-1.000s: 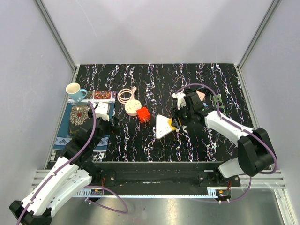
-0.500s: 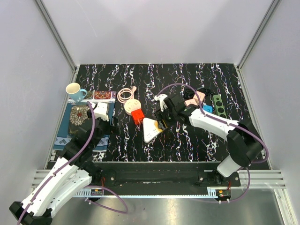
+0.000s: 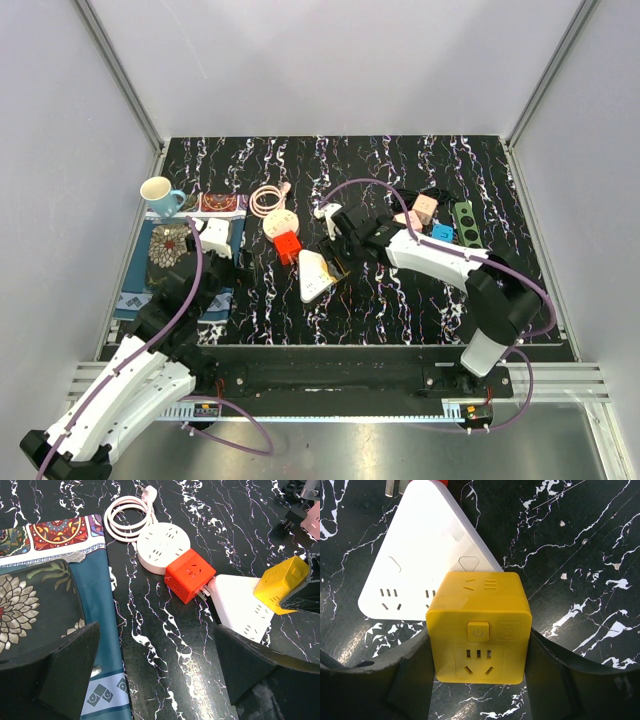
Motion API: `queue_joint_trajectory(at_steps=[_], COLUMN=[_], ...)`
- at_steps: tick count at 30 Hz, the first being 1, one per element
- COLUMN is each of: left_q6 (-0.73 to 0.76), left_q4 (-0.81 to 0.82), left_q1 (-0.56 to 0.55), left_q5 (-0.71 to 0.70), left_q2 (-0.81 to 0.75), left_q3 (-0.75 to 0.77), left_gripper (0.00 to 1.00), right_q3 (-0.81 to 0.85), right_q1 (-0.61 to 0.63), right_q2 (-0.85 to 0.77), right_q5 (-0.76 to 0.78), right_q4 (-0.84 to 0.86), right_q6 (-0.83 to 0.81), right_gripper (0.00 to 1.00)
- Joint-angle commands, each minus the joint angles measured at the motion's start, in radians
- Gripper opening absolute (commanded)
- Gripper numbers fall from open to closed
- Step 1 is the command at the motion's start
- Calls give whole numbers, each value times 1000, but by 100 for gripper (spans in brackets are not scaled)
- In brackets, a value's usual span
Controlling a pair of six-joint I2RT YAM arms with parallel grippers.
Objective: Insert the plug
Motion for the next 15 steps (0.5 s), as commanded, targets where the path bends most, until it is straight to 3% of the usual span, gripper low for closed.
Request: queue_joint_trajectory(at_steps=[1, 15], left_q6=[13, 12], left_q4=[43, 40], left_q1=[8, 11], left_q5=[-28, -24], left_q2=[-12, -20], left_q3=[2, 0], left_gripper=[99, 99], right_q3=[-47, 106], right_q1=[20, 28], right_q2=[125, 289], right_q5=[3, 20], right_q4=[-173, -324], right_q6=[14, -9], right_gripper=[0, 0])
